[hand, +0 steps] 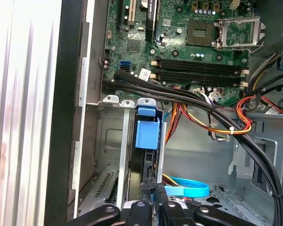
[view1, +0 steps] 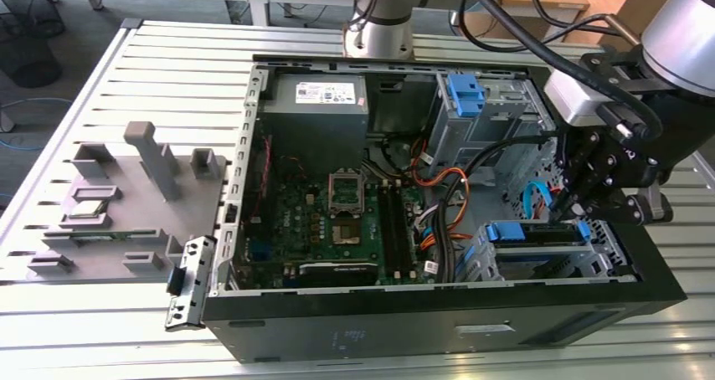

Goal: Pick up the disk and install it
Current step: 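Insert the first disk wire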

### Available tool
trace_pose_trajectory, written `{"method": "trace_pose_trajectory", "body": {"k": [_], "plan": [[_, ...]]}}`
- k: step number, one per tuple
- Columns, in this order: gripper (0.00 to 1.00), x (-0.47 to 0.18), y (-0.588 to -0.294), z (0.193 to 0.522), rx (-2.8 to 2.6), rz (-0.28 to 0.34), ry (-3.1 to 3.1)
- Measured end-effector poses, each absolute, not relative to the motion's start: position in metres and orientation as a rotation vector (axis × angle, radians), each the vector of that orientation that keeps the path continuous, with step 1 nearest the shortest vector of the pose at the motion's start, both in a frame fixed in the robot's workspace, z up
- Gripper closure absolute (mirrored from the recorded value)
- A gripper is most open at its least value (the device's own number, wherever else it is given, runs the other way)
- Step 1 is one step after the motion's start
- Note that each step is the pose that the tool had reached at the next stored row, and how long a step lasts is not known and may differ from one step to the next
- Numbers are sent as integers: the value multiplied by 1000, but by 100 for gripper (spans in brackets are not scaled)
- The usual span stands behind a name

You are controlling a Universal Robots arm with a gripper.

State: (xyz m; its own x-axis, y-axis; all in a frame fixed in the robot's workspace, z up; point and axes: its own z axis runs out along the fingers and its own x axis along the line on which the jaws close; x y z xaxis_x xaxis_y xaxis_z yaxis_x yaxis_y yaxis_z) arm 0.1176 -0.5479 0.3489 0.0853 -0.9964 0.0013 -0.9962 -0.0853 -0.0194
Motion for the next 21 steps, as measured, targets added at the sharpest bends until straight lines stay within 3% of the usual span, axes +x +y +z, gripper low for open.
{"method": "trace_pose_trajectory", "body": {"k": [21], "plan": [[84,114,-549,345,-2224,-62,2128]]}}
